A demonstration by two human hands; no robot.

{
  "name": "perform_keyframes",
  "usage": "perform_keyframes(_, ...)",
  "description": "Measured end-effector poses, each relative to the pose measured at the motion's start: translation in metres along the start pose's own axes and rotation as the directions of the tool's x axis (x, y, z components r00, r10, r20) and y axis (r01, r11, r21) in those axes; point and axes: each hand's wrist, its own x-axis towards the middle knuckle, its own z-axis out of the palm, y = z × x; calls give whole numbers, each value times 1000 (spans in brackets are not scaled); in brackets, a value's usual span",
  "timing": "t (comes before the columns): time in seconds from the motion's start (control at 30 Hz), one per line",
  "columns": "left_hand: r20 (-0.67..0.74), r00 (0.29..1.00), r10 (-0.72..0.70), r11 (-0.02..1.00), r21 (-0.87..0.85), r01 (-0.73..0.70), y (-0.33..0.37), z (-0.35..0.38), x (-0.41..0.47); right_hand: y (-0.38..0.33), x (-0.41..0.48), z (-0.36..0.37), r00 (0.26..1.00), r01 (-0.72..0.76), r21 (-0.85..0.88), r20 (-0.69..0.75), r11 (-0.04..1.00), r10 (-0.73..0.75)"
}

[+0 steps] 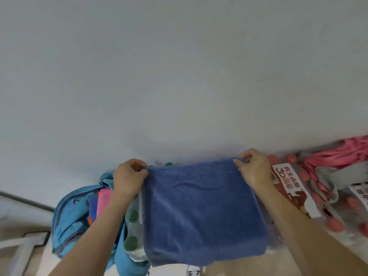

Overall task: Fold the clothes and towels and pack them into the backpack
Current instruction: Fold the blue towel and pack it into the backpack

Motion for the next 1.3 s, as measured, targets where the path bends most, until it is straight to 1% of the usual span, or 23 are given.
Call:
perform_keyframes(0.1,-38,999,8,999,43,-6,-3,9,15,-3,8,19,999,10,-65,-41,998,-13)
perform_keyframes(0.17,-46,999,18,998,67,-15,-5,15,19,-3,11,28,999,4,-75,-50,997,-8)
perform_keyframes(0.3,-89,995,44,994,101,-34,-11,24,22,-2,5,33,995,-35,5,-93,999,35)
perform_keyframes(0.4,-106,993,45,992,119,-33,-13,29,24,-1,-1,35,986,-42,53,-158,998,50)
perform_keyframes(0.47,-113,993,43,993,116,-29,-13,31,25,-2,-4,38,979,-1,35,-205,999,8)
perform_keyframes(0.57,-121,991,52,993,115,-38,-14,33,24,-7,-11,40,965,128,-55,-222,990,-137)
perform_keyframes(0.6,-121,991,57,992,116,-43,-14,33,24,-9,-14,38,962,179,-109,-190,978,-197)
perform_keyframes(0.63,-118,991,58,992,116,-44,-15,33,25,-13,-19,33,961,225,-170,-125,959,-247)
perform_keyframes(0.67,-115,992,60,992,118,-47,-16,33,26,-16,-25,28,961,262,-237,-24,936,-275)
perform_keyframes(0.7,-108,992,68,991,121,-54,-16,33,26,-18,-34,23,957,291,-316,101,903,-273)
perform_keyframes(0.77,-85,991,100,988,127,-88,-16,33,25,-19,-59,16,916,359,-484,347,798,-202)
perform_keyframes(0.8,-76,990,118,987,122,-108,-17,32,22,-18,-71,15,884,390,-548,449,740,-133)
perform_keyframes(0.83,-76,988,134,986,109,-125,-17,29,18,-14,-82,17,853,406,-587,518,701,-60)
perform_keyframes(0.87,-87,985,146,987,86,-139,-18,25,11,-9,-90,20,833,404,-608,553,683,0)
perform_keyframes(0.9,-107,982,152,988,56,-147,-19,19,2,-3,-96,24,830,395,-621,558,677,27)
perform_keyframes(0.97,-130,980,151,989,12,-150,-24,3,-26,5,-102,33,859,377,-648,511,662,12)
perform_keyframes(1.03,-104,989,105,994,17,-104,-33,-13,-65,11,-104,39,892,357,-668,451,652,-27)
perform_keyframes(1.1,-78,997,-8,1000,-11,7,-49,-22,-109,12,-106,40,908,348,-666,415,660,-60)
perform_keyframes(1.17,-37,990,-135,990,-55,133,-73,-18,-145,13,-106,41,906,359,-659,416,661,-78)
perform_keyframes(1.23,63,959,-277,959,-41,280,-97,-4,-171,16,-103,39,898,378,-658,431,652,-86)
perform_keyframes(1.3,150,921,-361,924,-77,374,-115,10,-188,14,-102,34,892,391,-626,440,674,-109)
